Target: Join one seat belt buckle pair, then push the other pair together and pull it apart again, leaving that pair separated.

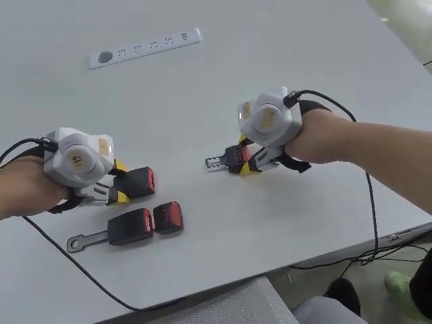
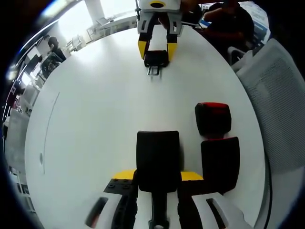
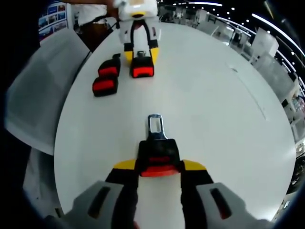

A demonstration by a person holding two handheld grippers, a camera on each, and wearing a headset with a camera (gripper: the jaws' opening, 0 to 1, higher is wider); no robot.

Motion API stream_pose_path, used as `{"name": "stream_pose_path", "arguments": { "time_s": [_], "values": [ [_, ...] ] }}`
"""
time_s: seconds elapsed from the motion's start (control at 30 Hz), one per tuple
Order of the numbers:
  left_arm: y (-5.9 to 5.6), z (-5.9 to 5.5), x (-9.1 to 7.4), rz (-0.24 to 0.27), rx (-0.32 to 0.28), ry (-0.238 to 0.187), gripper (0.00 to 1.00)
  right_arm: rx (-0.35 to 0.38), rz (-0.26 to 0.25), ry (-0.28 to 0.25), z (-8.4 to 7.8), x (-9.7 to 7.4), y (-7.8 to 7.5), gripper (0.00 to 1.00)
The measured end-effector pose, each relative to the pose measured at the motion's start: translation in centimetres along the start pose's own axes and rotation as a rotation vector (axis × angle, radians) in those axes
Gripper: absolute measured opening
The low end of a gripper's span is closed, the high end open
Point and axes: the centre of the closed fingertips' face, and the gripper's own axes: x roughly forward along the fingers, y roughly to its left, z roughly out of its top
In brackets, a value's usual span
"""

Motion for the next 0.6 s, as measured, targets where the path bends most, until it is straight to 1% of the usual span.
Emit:
{"name": "stream_pose_path", "arguments": {
  "time_s": [0.2,0.4,0.5,0.6],
  "values": [
    [0.0,0.0,0.0,-0.004,0.001,0.003,0.32,0.000,0.001,-0.001,0.0,0.0,0.0,0.33],
    [0.0,0.0,0.0,-0.003,-0.005,-0.005,0.32,0.005,-0.006,-0.008,0.3,0.1,-0.2,0.33],
    [0.0,0.0,0.0,-0.009,0.000,0.003,0.32,0.013,-0.010,-0.022,0.8,0.4,-0.3,0.33],
    [0.0,0.0,0.0,-0.008,-0.003,-0.001,0.32,0.018,-0.011,-0.035,1.5,0.8,-0.2,0.33]
  ]
}}
